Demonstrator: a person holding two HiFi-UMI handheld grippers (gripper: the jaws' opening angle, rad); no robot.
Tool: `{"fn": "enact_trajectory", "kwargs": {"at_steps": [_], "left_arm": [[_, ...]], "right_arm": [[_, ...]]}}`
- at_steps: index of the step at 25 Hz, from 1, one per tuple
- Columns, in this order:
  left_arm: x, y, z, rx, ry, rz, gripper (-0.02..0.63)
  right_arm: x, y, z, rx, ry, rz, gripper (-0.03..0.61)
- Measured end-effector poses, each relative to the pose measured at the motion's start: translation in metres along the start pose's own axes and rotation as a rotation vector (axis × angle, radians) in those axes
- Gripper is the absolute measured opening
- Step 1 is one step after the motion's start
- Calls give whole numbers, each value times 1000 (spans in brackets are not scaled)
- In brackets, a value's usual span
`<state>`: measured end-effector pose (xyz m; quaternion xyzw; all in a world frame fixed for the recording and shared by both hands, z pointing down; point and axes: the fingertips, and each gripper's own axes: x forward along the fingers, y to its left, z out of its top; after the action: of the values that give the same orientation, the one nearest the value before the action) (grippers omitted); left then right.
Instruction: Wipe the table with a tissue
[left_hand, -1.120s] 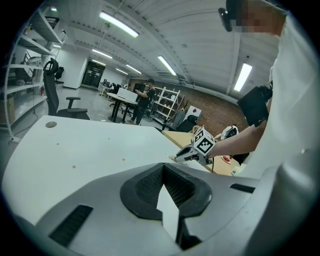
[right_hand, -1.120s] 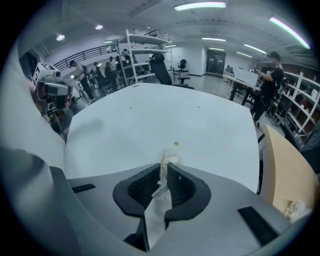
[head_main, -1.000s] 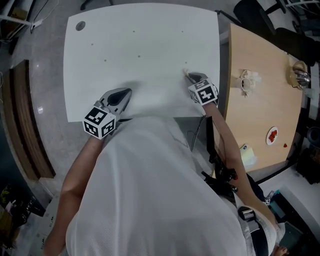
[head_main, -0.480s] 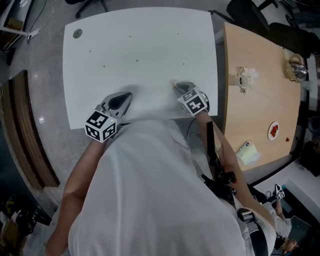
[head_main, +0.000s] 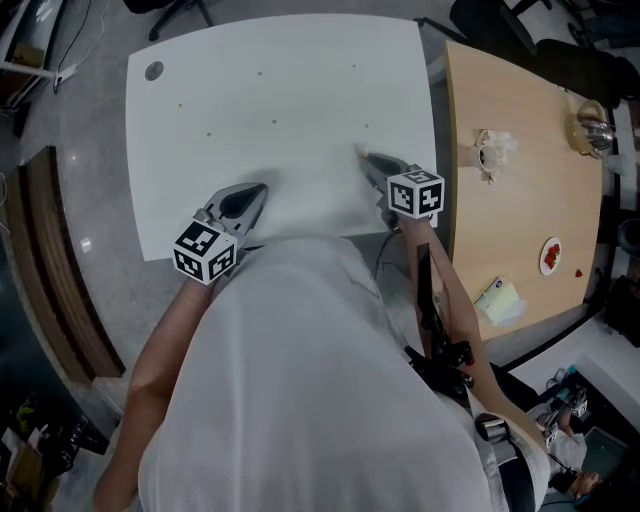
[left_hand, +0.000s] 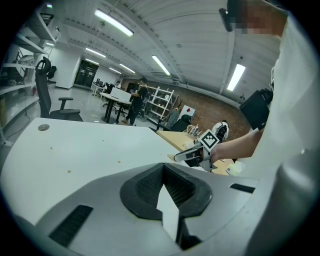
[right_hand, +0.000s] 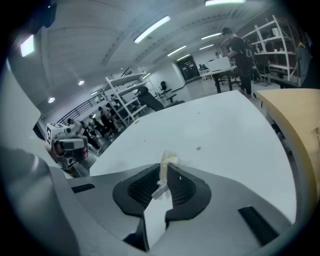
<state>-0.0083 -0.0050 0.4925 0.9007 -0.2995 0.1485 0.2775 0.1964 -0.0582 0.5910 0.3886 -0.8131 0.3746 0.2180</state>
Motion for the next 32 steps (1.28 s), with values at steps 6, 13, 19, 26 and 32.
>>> {"fn": "enact_trajectory", "kwargs": {"at_steps": [6,13,19,26,32], "left_arm": [[-4,1,1,-4,-10,24,6],[-10,4,-3,-24,-17,71,6],[-14,8,-6,-49,-17,111,6],[-9,5,-8,-60,-18,127,6],[-4,0,-10,-59,-10,122,6]], "right_arm": [[-11,-46,22,1,-24,-109,50],[1,-83,36,-134,30,-203,51],[20,-90,48,-329,124,-206,50],[34,-92,37,-476,212,-239,49],[36,-83,32,-535,261,-219,49]]}}
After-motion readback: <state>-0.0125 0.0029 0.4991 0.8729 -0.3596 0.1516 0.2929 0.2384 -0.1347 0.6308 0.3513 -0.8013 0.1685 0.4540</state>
